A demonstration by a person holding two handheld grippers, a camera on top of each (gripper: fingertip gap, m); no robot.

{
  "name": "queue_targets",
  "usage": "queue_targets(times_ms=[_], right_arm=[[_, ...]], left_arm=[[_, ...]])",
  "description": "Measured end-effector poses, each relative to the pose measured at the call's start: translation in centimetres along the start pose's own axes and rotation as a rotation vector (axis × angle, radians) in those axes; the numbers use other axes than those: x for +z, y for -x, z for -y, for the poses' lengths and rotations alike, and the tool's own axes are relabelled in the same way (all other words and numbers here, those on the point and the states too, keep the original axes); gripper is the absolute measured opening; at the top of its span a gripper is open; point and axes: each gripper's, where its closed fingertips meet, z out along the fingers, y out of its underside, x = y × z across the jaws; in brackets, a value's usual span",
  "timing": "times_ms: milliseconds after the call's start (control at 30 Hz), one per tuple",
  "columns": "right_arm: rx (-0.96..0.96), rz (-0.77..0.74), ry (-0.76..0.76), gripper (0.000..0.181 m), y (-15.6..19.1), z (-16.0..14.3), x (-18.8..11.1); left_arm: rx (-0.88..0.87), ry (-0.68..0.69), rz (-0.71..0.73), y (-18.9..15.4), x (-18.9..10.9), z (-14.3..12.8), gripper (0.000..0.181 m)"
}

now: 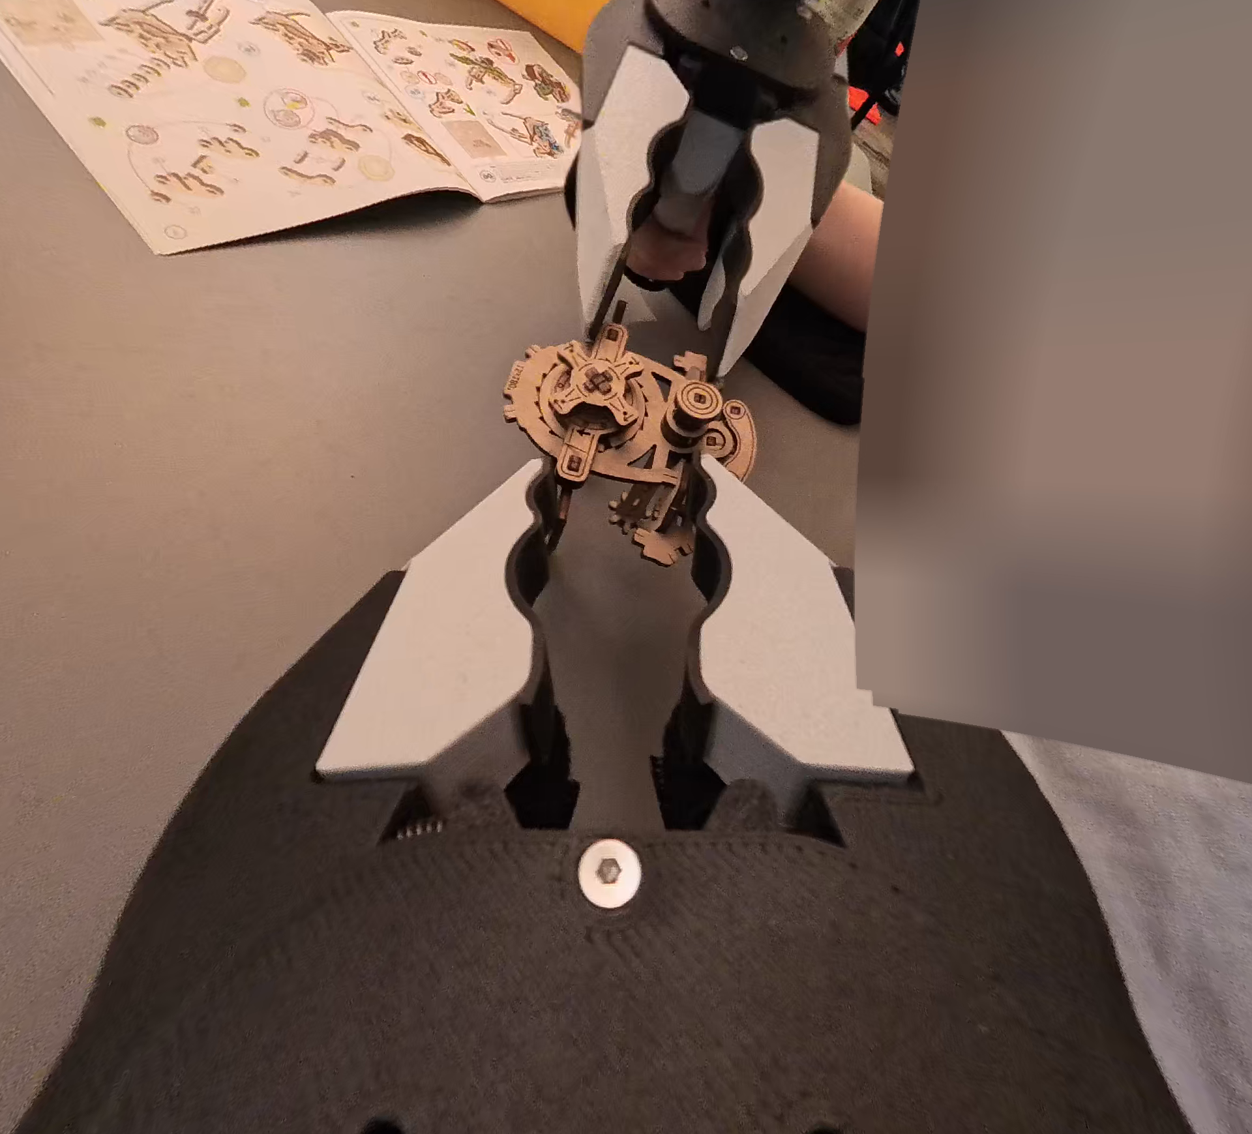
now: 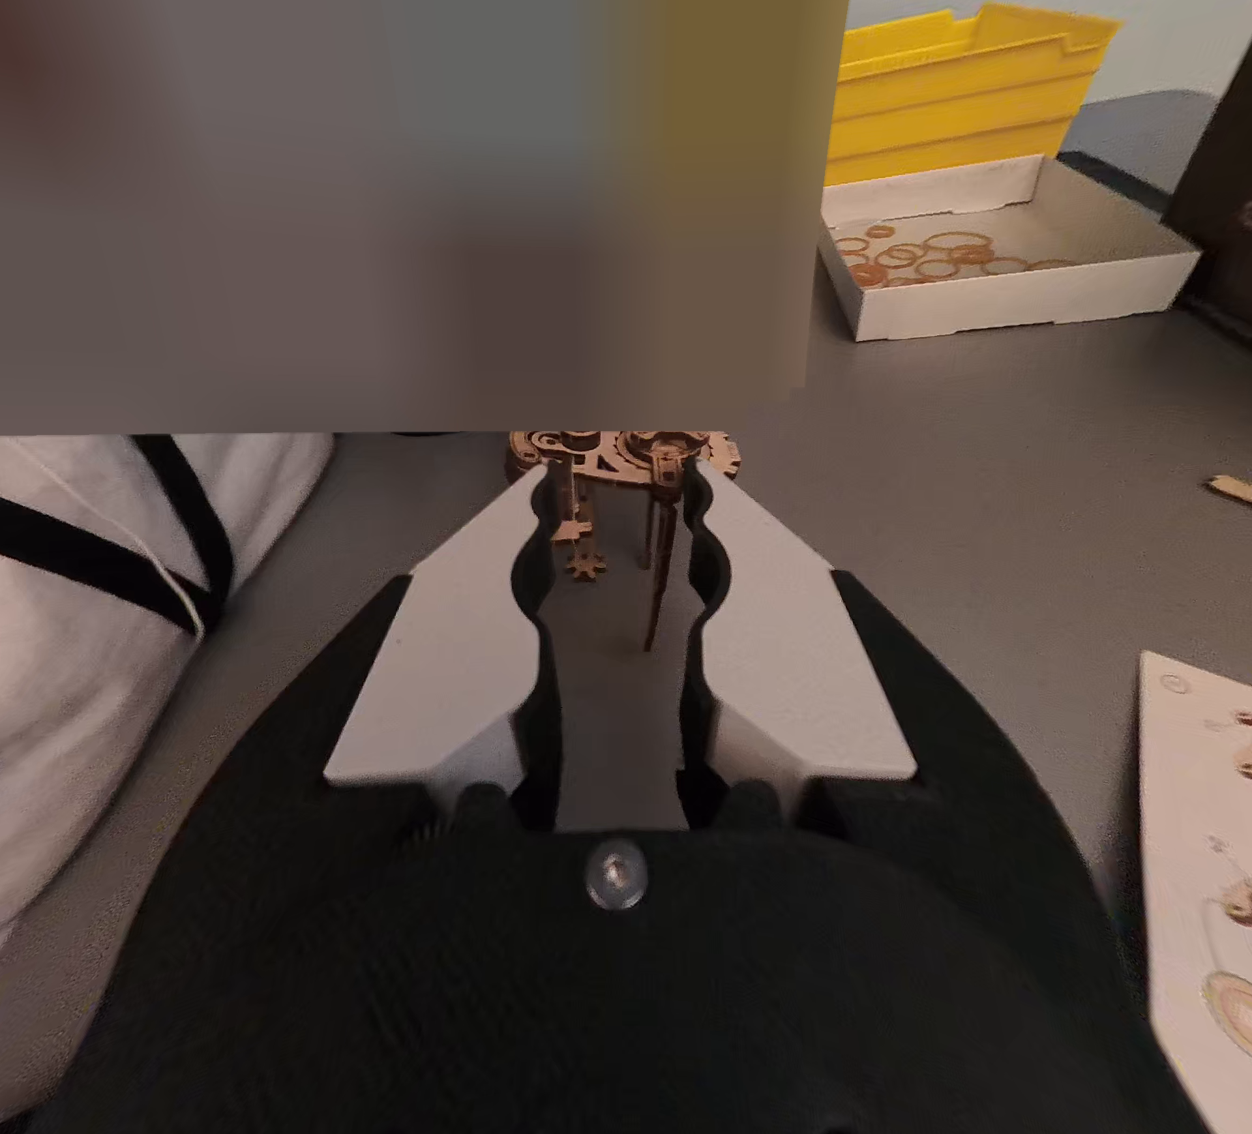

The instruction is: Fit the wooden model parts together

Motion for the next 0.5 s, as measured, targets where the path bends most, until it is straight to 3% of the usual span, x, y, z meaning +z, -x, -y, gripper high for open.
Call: queue_targets(times_ms=[33, 200, 500], right_arm=[[-0.015, -0.015, 0.007, 0.036, -0.04, -0.02, 0.00], [0.010, -0.040, 0.012, 0.035, -0.48, -0.18, 0.07], [-0.010, -0.059, -0.011, 0.034, -0.56, 0.06, -0.13]], left_arm=[[-0.011, -0.004, -0.005, 0.03, -0.03, 0.03, 0.037], [-0.070, -0.019, -0.039, 0.17, -0.11, 0.10, 0.037], [0.007, -0.013, 0.010, 0.29, -0.07, 0.19, 0.037]])
